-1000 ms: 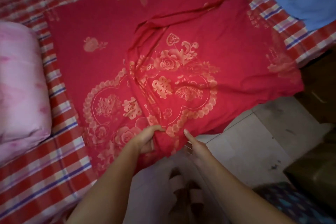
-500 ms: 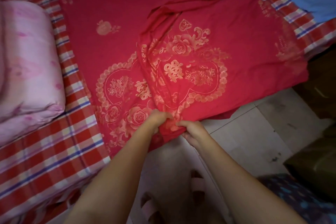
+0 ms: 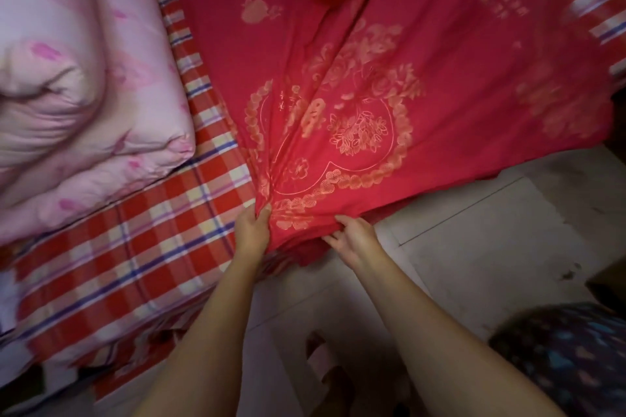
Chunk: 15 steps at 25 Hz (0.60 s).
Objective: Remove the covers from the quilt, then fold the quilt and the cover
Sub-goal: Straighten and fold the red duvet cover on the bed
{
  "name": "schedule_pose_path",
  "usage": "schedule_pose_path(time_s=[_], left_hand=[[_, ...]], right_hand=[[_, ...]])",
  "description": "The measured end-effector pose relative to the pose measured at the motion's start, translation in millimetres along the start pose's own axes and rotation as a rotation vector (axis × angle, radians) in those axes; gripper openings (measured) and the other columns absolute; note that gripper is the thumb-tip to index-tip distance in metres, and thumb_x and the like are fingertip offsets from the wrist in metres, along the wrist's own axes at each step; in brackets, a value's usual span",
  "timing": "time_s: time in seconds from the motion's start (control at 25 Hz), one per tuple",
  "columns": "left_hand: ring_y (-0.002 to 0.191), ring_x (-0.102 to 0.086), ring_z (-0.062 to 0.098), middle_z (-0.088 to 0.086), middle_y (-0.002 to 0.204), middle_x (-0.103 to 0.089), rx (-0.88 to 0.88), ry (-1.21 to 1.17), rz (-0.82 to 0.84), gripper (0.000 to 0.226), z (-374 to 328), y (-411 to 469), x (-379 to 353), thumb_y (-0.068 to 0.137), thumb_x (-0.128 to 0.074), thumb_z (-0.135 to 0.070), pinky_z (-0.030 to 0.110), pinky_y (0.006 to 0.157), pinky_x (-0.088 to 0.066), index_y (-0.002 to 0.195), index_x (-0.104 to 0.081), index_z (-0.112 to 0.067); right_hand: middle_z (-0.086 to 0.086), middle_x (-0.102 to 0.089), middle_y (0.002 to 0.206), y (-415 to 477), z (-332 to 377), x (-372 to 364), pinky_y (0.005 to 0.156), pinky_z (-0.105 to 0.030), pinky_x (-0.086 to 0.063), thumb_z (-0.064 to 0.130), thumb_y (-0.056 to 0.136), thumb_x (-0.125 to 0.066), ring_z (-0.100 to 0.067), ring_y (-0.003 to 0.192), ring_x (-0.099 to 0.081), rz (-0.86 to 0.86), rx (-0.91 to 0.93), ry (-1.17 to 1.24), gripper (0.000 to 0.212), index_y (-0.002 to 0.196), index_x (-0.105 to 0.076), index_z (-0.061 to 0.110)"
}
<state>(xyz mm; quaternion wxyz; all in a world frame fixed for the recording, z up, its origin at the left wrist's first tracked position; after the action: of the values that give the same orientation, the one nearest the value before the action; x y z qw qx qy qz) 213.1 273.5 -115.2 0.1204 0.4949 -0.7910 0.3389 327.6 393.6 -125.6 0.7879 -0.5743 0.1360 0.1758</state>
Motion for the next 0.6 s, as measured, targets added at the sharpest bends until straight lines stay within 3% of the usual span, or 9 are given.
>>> schedule_pose_path(time_s=[0.08, 0.16, 0.24, 0.32, 0.44, 0.52, 0.6], left_hand=[[0.088, -0.06, 0.017, 0.006, 0.094, -0.066, 0.056, 0.041, 0.116, 0.03, 26.5, -4.3, -3.1, 0.097, -0.05, -0.023, 0.018, 0.072, -0.043, 0.11, -0.065, -0.002], [0.073, -0.058, 0.01, -0.003, 0.079, -0.064, 0.072, 0.042, 0.221, 0.022, 45.4, -4.1, -16.4, 0.095, -0.053, -0.024, 0.015, 0.065, -0.044, 0.096, -0.068, -0.008], [0.065, -0.054, 0.009, -0.004, 0.069, -0.061, -0.013, 0.029, 0.208, 0.02, 49.0, -8.9, -24.9, 0.092, -0.059, -0.023, 0.022, 0.066, -0.043, 0.076, -0.065, -0.013], [0.058, -0.05, 0.01, 0.001, 0.063, -0.059, -0.107, 0.051, 0.162, 0.03, 58.6, -16.4, -28.6, 0.09, -0.061, -0.028, 0.028, 0.059, -0.041, 0.068, -0.06, -0.008], [0.054, -0.044, 0.004, -0.005, 0.059, -0.05, -0.144, 0.041, 0.068, 0.03, 72.5, -43.3, -35.3, 0.091, -0.06, -0.022, 0.018, 0.052, -0.034, 0.064, -0.05, -0.013], [0.061, -0.051, 0.006, -0.006, 0.064, -0.055, -0.024, -0.034, 0.031, 0.025, 87.0, -53.2, -49.0, 0.092, -0.059, -0.023, 0.02, 0.057, -0.038, 0.069, -0.053, -0.013], [0.068, -0.053, 0.012, -0.005, 0.068, -0.057, 0.109, -0.1, -0.01, 0.021, 98.7, -47.7, -63.9, 0.091, -0.061, -0.023, 0.027, 0.062, -0.039, 0.072, -0.054, -0.014]], right_hand=[[-0.015, -0.059, 0.116, 9.2, -22.9, 12.4, 0.095, -0.047, -0.046, -0.001, 0.096, -0.043, -0.029, 0.105, -0.058, -0.054, 0.041, -0.026, 0.025, 0.12, -0.047, 0.004], [-0.01, -0.063, 0.116, 20.6, -35.6, 23.1, 0.092, -0.041, -0.049, 0.012, 0.093, -0.056, -0.025, 0.103, -0.061, -0.086, 0.102, -0.096, 0.026, 0.118, -0.053, 0.007], [-0.007, -0.068, 0.102, 24.2, -39.2, 26.3, 0.083, -0.032, -0.053, 0.018, 0.086, -0.066, -0.018, 0.089, -0.064, -0.05, 0.089, -0.213, 0.023, 0.107, -0.061, 0.009], [-0.005, -0.072, 0.088, 23.9, -39.1, 30.5, 0.072, -0.025, -0.055, 0.009, 0.085, -0.065, -0.015, 0.076, -0.067, 0.057, 0.09, -0.223, 0.019, 0.103, -0.063, 0.005], [0.004, -0.068, 0.062, 23.3, -42.9, 55.4, 0.056, -0.016, -0.051, 0.001, 0.088, -0.058, -0.004, 0.05, -0.057, 0.084, 0.161, -0.164, 0.008, 0.095, -0.06, 0.004], [0.002, -0.07, 0.073, 23.0, -55.1, 72.9, 0.062, -0.018, -0.053, 0.004, 0.088, -0.059, -0.003, 0.055, -0.061, 0.027, 0.165, -0.184, 0.016, 0.104, -0.06, 0.003], [-0.007, -0.071, 0.098, 38.3, -63.4, 82.2, 0.081, -0.028, -0.054, 0.01, 0.086, -0.064, -0.012, 0.078, -0.067, -0.043, 0.171, -0.268, 0.024, 0.109, -0.062, 0.004]])
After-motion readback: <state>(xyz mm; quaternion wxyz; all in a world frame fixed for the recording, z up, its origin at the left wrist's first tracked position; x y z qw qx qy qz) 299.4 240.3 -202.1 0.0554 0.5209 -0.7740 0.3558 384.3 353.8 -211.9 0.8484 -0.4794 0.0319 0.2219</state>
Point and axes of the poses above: each hand's wrist, its own y-axis towards the middle knuckle, its own x-axis out of the back of the hand, z = x × y, the point moved 1 cm from there along y, towards the middle knuckle
